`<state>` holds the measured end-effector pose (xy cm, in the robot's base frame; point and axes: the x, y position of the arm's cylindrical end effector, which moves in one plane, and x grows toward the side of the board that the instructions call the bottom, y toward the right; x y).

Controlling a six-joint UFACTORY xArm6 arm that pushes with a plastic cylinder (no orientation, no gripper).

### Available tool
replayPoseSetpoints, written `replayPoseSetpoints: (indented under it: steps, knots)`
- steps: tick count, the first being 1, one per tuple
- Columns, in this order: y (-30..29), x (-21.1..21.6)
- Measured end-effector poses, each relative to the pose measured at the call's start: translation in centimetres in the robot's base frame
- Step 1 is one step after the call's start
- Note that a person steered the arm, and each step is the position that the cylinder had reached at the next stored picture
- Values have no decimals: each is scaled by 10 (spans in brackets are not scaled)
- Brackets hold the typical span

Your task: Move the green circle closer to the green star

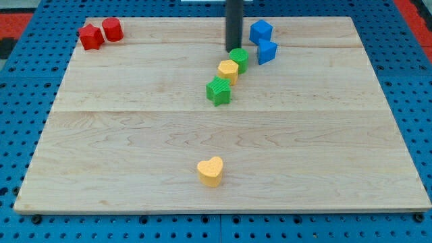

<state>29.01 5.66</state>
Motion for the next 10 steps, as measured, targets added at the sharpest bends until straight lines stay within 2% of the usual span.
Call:
replayPoseSetpoints:
  steps: [1,2,3,4,5,6,7,9,10]
  knots:
    - [31,18]
    - [-5,43]
    - [-56,40]
    - [-75,33]
    - [-65,4]
    - [-116,-1]
    - [-138,38]
    - [-195,5]
    - [-228,31]
